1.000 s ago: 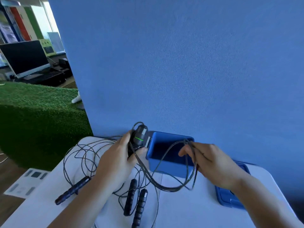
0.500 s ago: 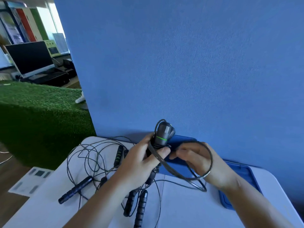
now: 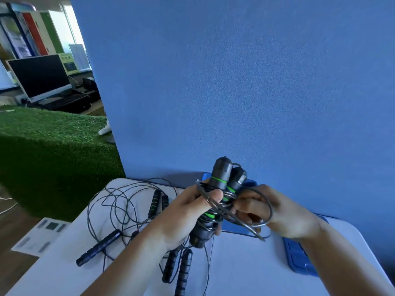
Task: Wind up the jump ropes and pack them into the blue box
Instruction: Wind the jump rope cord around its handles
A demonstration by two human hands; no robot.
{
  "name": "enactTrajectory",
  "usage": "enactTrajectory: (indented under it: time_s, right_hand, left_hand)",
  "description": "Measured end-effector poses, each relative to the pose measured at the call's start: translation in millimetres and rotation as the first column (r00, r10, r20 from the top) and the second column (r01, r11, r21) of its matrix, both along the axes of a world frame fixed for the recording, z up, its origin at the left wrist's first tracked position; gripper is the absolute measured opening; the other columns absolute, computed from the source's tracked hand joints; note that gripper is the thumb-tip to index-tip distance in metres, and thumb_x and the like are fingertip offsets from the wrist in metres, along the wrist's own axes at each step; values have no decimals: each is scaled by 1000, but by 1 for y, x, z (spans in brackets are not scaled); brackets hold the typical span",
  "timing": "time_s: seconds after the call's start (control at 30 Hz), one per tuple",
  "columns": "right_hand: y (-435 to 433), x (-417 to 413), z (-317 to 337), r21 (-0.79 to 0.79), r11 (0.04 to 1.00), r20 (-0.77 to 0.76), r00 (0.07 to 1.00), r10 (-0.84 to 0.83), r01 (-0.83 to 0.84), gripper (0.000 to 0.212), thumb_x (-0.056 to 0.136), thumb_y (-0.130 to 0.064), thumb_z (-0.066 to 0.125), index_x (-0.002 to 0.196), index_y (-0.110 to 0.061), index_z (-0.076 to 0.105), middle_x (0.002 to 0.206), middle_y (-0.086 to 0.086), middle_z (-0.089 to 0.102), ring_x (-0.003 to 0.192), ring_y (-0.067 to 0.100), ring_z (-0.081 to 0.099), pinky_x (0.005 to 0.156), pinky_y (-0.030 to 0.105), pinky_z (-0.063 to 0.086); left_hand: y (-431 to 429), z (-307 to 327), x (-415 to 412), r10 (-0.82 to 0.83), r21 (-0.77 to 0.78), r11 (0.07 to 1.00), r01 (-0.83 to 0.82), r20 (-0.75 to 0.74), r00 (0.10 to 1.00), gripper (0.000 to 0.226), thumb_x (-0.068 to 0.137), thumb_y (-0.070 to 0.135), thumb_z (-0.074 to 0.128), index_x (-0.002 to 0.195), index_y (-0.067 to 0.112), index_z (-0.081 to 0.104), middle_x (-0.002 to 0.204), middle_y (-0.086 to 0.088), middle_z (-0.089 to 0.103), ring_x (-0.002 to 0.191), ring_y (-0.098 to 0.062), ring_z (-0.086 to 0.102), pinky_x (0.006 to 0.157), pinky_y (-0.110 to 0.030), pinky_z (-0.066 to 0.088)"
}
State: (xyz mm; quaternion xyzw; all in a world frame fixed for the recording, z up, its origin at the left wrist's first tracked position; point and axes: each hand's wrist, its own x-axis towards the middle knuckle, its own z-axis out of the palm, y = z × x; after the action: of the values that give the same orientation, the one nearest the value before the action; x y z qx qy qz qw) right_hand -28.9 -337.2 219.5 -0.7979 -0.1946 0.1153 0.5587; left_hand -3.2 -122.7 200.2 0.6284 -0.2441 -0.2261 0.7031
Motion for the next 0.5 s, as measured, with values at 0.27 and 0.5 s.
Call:
enactTrajectory:
  time_s: [0.27,0.5]
  right_hand:
    - [-6,-2,-5,460,861,-180,972,-149,217,33,94,-25,47,86,-3,70,78,20,61,63,24,57,57,33,47]
    - [-2,2,12,793,536,-289,953,-91,292,26,90,-24,45,69,-15,58,110,21,74,115,37,68,78,37,62]
  left_hand:
    - [17,-16,1,-18,-55,998,10,-159,987,59,80,54,77,98,0,61,71,-22,59,55,-27,58,59,-34,38]
    - [21,-27,-4,-20,-104,995,-11,-288,957,81,86,52,70,120,-17,46,76,-27,62,55,-28,56,54,-33,43]
